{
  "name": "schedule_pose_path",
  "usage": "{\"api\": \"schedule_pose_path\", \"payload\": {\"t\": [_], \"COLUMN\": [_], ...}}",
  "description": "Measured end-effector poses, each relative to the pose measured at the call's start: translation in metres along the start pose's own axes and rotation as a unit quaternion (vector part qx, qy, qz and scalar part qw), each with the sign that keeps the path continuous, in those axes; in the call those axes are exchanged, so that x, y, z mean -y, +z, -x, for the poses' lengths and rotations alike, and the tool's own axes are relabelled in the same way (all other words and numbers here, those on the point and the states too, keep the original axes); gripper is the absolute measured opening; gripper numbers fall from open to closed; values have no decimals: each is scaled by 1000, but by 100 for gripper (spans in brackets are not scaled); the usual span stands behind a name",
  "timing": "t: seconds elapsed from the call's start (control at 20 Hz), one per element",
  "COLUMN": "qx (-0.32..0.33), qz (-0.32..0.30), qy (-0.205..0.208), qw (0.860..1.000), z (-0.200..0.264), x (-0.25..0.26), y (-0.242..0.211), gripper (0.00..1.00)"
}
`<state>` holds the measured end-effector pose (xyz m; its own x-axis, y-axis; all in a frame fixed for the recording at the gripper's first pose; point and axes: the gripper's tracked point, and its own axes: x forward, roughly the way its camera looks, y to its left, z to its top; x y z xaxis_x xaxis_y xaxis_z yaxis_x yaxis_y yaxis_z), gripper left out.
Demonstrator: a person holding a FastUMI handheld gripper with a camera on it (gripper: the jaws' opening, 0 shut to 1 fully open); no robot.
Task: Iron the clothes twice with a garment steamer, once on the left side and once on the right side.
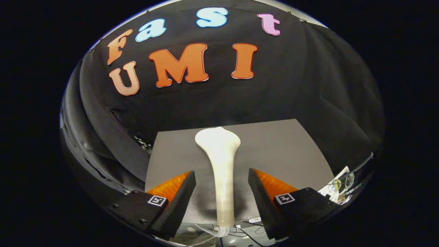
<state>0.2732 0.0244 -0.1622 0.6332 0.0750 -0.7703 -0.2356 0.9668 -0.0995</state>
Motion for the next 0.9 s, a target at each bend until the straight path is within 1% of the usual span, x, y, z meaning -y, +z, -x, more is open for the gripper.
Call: {"api": "schedule_pose_path", "payload": {"t": [0.25,0.35,0.5,0.65,0.75,0.9], "qx": [-48,-64,-84,-104,-112,-110], "qz": [-13,-17,-34,-38,-40,-36], "qy": [12,21,51,69,74,73], "qw": [999,998,995,991,990,991], "z": [-38,-50,-61,-70,-76,-75], "x": [13,14,5,-3,-5,-5], "y": [-6,-10,-14,-20,-23,-24], "gripper": [99,96,84,74,66,62]}}
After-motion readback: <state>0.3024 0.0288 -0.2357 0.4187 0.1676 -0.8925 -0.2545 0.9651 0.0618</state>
